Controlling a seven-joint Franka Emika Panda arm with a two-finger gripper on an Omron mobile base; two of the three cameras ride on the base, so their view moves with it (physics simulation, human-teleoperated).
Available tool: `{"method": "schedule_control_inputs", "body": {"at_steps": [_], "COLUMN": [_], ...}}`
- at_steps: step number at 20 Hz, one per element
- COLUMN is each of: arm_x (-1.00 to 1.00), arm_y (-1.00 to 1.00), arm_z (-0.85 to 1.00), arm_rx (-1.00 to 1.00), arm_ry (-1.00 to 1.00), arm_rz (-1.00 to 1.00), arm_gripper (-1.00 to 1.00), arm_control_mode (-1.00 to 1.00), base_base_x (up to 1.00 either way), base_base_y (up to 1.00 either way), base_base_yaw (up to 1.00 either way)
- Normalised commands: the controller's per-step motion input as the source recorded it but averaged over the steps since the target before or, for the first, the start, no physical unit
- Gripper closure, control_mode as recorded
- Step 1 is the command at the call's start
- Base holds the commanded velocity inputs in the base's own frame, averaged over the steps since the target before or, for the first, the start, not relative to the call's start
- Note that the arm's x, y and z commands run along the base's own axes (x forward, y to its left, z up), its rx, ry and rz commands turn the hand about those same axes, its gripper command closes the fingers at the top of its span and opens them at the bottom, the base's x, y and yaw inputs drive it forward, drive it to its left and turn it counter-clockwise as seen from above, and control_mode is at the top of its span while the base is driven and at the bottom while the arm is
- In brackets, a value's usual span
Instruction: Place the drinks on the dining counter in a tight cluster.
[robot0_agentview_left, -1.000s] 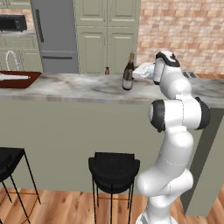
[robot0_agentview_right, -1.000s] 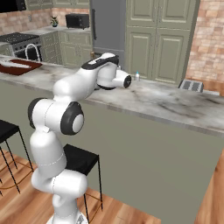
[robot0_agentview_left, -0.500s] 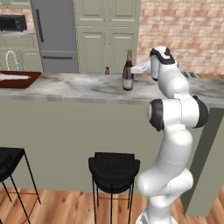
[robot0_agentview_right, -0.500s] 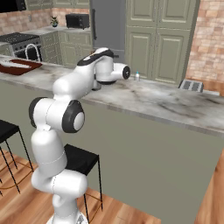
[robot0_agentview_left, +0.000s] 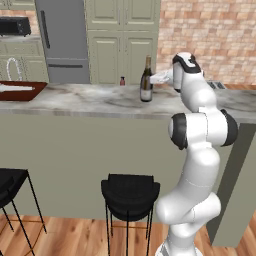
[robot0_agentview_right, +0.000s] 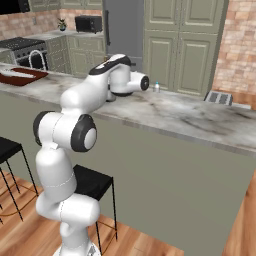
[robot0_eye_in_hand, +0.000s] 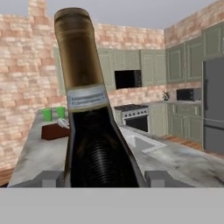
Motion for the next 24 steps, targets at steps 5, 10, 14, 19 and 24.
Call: {"method": "schedule_control_inputs", "body": {"at_steps": [5, 10, 14, 19, 24], "arm_x": [0.0, 0.0, 0.0, 0.0, 0.0], "arm_y": [0.0, 0.0, 0.0, 0.0, 0.0], "arm_z": [0.0, 0.0, 0.0, 0.0, 0.0], "arm_rx": [0.0, 0.0, 0.0, 0.0, 0.0], "arm_ry": [-0.09, 0.0, 0.0, 0.0, 0.0], "arm_rz": [0.0, 0.0, 0.0, 0.0, 0.0], "arm_gripper": [1.0, 1.0, 1.0, -1.0, -1.0], "arm_control_mode": [-1.0, -1.0, -1.0, -1.0, -1.0], "base_base_x": [0.0, 0.0, 0.0, 0.0, 0.0], "base_base_y": [0.0, 0.0, 0.0, 0.0, 0.0], "base_base_yaw": [0.0, 0.0, 0.0, 0.0, 0.0]}}
